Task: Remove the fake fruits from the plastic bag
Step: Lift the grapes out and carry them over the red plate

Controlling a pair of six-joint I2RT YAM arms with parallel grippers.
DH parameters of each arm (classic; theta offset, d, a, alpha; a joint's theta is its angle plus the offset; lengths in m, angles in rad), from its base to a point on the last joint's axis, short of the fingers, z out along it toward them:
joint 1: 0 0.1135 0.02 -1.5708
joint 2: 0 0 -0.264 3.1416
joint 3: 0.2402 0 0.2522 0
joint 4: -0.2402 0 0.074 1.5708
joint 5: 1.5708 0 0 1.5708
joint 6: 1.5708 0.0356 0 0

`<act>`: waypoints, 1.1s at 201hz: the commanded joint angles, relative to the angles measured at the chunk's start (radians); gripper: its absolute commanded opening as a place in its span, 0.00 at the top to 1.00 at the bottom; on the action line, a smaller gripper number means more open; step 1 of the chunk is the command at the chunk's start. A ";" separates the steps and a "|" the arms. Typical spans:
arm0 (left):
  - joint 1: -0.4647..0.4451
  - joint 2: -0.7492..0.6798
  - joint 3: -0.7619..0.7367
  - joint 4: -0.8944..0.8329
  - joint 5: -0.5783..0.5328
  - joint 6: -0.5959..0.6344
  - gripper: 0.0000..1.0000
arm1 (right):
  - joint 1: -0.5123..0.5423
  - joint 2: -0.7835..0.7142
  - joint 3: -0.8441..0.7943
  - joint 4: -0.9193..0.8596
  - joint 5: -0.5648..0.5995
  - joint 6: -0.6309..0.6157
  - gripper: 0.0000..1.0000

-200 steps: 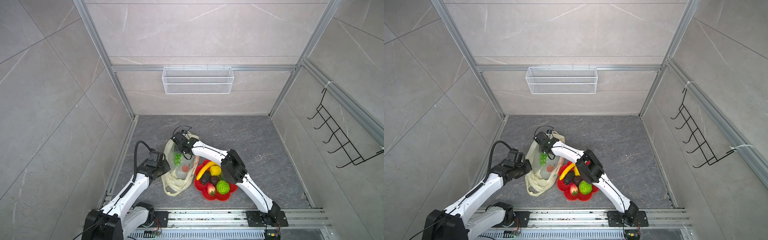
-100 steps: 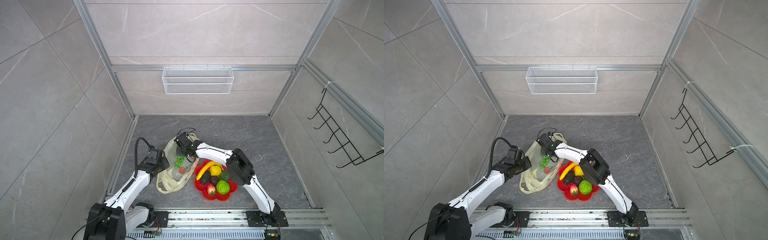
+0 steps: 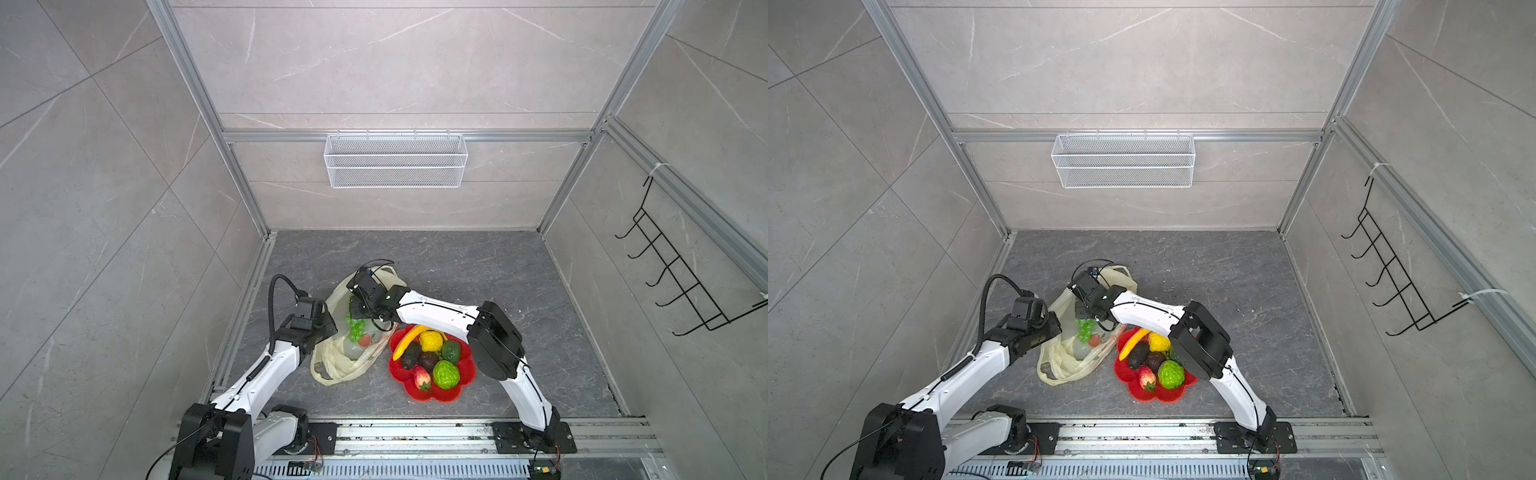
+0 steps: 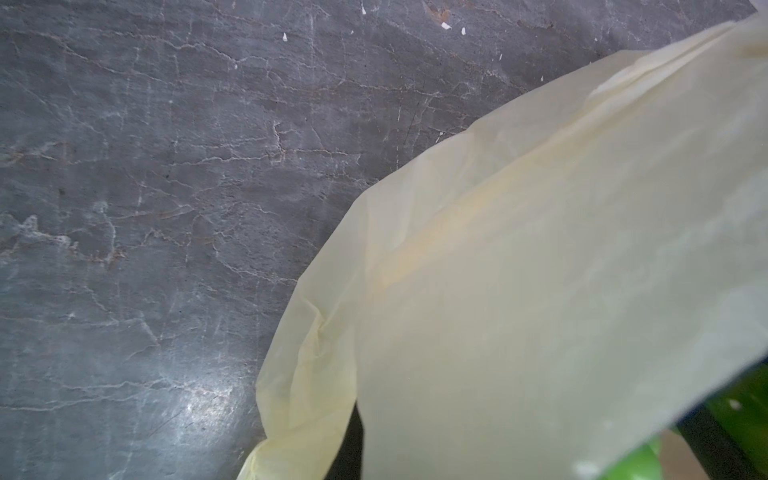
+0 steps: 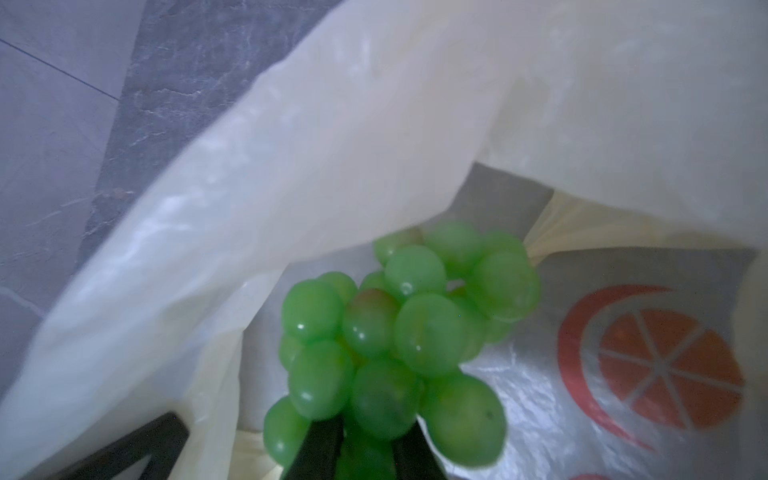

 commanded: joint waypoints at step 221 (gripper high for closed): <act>0.033 0.020 -0.015 0.044 0.031 0.020 1.00 | 0.046 -0.997 -0.738 -0.224 0.149 -0.008 0.80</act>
